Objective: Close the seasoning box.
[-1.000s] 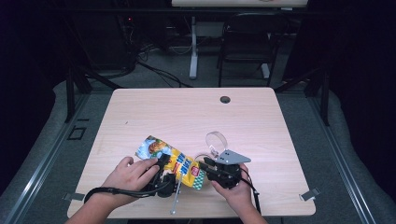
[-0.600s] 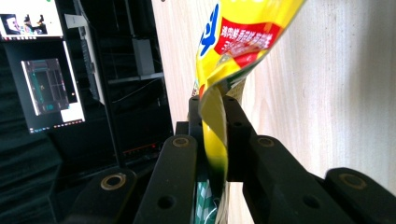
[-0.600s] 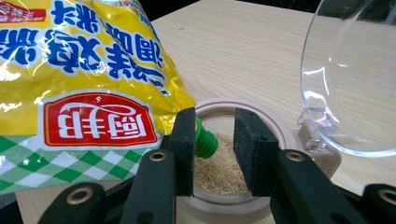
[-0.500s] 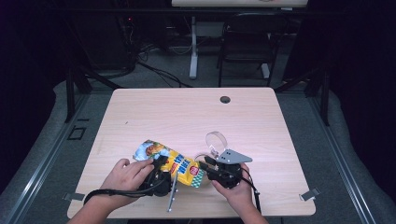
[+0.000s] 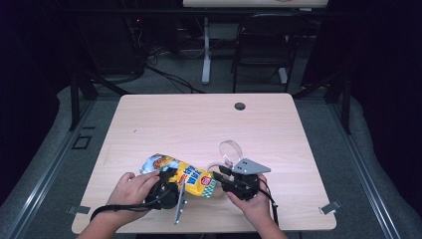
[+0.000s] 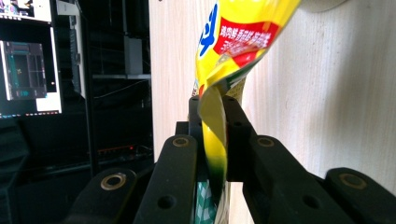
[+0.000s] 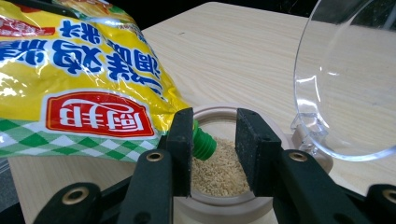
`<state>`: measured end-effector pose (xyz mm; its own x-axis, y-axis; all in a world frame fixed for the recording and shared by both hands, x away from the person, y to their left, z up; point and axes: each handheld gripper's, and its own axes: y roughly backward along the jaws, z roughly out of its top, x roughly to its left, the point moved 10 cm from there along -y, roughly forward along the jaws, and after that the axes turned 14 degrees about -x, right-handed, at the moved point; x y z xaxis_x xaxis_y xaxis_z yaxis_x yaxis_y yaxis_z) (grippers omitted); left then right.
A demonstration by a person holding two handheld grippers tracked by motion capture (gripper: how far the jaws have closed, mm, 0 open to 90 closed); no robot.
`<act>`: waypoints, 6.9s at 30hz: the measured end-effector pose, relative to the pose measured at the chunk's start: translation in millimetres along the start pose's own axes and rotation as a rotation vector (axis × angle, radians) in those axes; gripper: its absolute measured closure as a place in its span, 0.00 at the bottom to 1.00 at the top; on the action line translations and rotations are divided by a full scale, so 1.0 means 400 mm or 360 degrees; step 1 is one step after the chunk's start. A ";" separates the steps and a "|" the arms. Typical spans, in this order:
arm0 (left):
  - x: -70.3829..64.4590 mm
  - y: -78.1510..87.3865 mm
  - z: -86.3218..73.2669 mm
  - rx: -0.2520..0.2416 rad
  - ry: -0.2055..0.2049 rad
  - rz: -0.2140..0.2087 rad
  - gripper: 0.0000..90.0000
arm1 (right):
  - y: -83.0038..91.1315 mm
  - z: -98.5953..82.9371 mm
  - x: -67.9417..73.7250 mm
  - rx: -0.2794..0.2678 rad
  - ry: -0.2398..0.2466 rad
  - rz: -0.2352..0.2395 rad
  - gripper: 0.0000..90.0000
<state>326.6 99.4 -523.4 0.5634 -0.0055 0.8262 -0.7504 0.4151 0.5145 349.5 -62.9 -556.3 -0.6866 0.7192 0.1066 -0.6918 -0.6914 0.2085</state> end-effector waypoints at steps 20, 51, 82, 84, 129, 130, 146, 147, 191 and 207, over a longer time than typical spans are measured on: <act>-0.020 -0.014 -0.019 -0.0080 0.0262 0.0002 0.95 | 0.005 -0.010 -0.015 0.0034 0.0056 -0.0034 0.80; -0.045 -0.036 -0.035 -0.0200 0.0569 -0.0025 0.95 | -0.011 -0.034 -0.003 0.0100 0.0030 0.0027 0.76; -0.050 -0.048 -0.061 -0.0274 0.0744 -0.0007 0.94 | -0.015 0.012 0.010 0.0003 0.0055 0.0027 0.75; -0.054 -0.051 -0.064 -0.0286 0.0773 -0.0009 0.94 | -0.017 0.013 0.011 0.0002 0.0056 0.0022 0.75; -0.098 -0.080 -0.146 -0.0507 0.1548 -0.0130 0.96 | -0.038 0.042 0.044 -0.0035 0.0101 0.0090 0.72; -0.098 -0.080 -0.150 -0.0514 0.1584 -0.0125 0.96 | -0.037 0.043 0.044 -0.0041 0.0096 0.0086 0.72; -0.092 -0.072 -0.226 -0.0570 0.1930 -0.0080 0.89 | -0.012 0.059 0.026 -0.0075 0.0093 0.0052 0.72; -0.091 -0.071 -0.233 -0.0579 0.1956 -0.0066 0.86 | -0.008 0.063 0.020 -0.0081 0.0095 0.0044 0.72; -0.114 -0.008 -0.269 -0.0513 0.2070 0.0010 0.47 | 0.151 0.164 -0.156 -0.0224 -0.0015 -0.0296 0.95; -0.122 -0.001 -0.272 -0.0526 0.2070 0.0017 0.47 | 0.104 0.094 -0.209 -0.0109 -0.0086 -0.0345 1.00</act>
<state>337.1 198.4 -588.8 0.6138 0.7852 -0.0823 -0.7425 0.6095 0.2777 386.7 -149.3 -519.8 -0.5086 0.8528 0.1188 -0.8366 -0.5220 0.1660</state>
